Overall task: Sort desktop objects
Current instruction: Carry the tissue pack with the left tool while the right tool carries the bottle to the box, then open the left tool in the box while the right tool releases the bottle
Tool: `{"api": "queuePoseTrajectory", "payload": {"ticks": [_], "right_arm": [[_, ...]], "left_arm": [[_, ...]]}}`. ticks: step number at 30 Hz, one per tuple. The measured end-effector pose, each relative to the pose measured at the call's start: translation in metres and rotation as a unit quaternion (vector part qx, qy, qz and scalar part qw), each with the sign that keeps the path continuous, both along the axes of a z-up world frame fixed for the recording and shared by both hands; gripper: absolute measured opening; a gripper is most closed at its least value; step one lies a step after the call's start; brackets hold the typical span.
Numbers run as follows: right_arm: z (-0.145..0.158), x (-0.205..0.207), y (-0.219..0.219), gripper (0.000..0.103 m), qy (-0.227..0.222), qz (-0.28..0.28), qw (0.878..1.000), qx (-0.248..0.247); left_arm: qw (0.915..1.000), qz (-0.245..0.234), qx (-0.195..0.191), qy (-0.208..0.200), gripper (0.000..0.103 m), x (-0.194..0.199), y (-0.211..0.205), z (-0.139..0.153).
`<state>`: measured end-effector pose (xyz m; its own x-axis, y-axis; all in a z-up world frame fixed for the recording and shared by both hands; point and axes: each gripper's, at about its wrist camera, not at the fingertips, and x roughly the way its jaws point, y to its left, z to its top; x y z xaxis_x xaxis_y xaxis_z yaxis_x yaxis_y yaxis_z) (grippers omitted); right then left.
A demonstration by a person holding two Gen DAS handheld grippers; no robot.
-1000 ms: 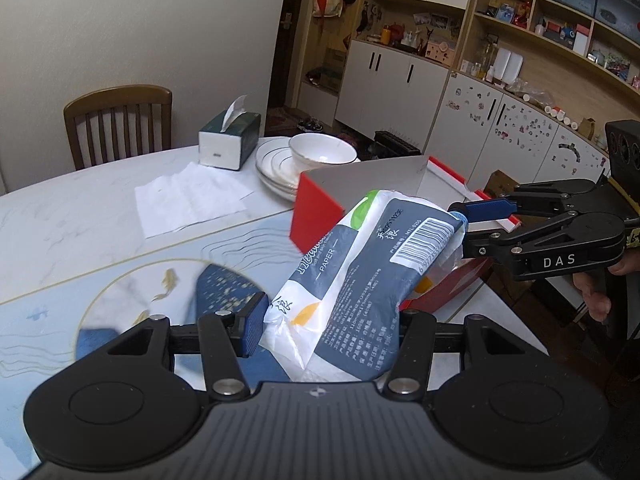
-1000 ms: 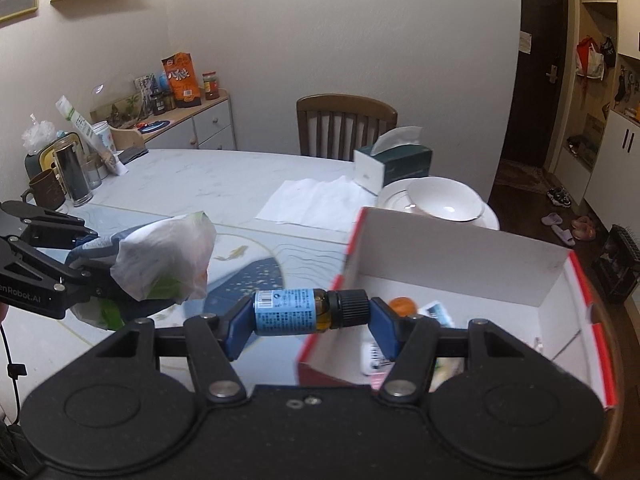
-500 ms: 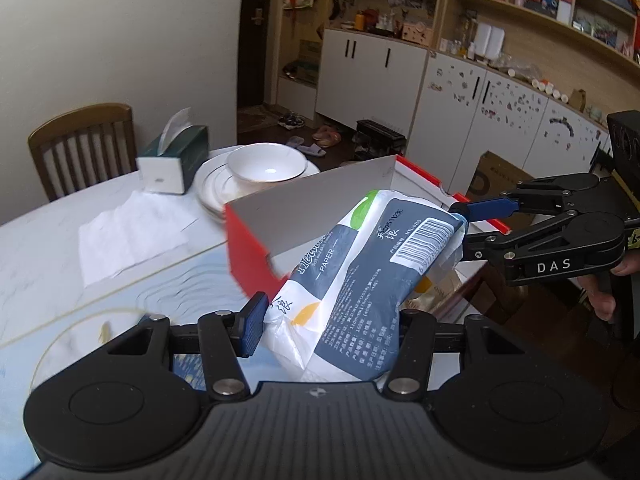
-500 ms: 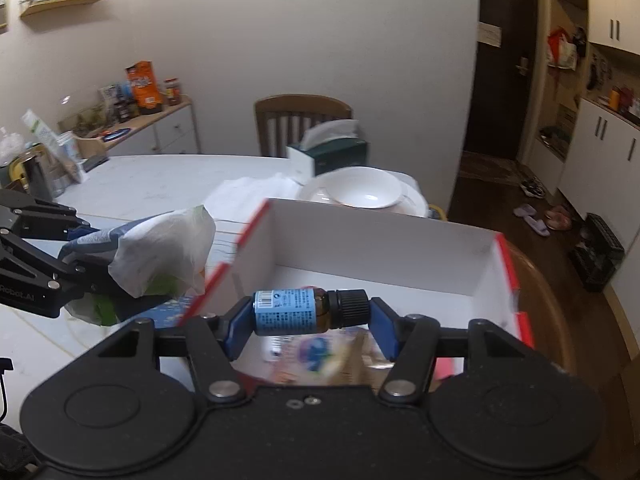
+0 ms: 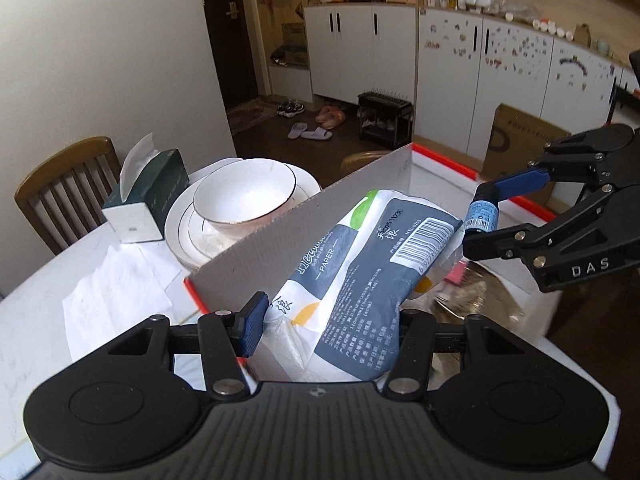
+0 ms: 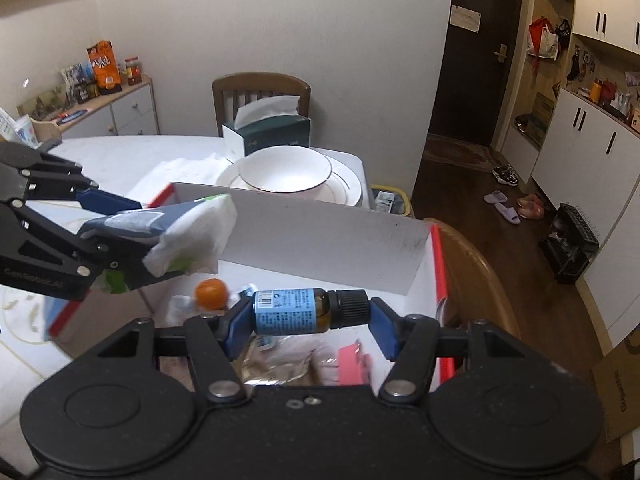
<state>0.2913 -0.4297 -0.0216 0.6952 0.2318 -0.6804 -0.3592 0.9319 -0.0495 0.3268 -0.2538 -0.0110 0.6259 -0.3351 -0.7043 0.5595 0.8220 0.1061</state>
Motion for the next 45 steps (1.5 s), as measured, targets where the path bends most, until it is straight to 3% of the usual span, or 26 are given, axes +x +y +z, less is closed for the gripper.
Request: {"api": "queuePoseTrajectory", "payload": {"ticks": [13, 24, 33, 39, 45], "right_arm": [[-0.038, 0.061, 0.012, 0.060, 0.053, 0.018, 0.997, -0.061], [-0.052, 0.074, 0.022, 0.060, 0.111, 0.060, 0.989, -0.076], [-0.059, 0.080, 0.027, 0.061, 0.143, 0.068, 0.984, -0.086], [-0.056, 0.074, 0.026, 0.063, 0.136, 0.067, 0.985, -0.085], [-0.043, 0.062, 0.018, 0.065, 0.116, 0.067, 0.989, -0.066]], "left_arm": [[0.9952, -0.015, 0.095, 0.019, 0.053, 0.049, -0.033, -0.035], [0.9863, -0.044, 0.145, 0.064, 0.053, 0.060, -0.048, -0.059], [0.9861, -0.034, 0.135, 0.090, 0.059, 0.065, -0.044, -0.063], [0.9876, -0.030, 0.127, 0.086, 0.067, 0.062, -0.040, -0.059], [0.9918, -0.024, 0.086, 0.092, 0.068, 0.057, -0.027, -0.048]]}}
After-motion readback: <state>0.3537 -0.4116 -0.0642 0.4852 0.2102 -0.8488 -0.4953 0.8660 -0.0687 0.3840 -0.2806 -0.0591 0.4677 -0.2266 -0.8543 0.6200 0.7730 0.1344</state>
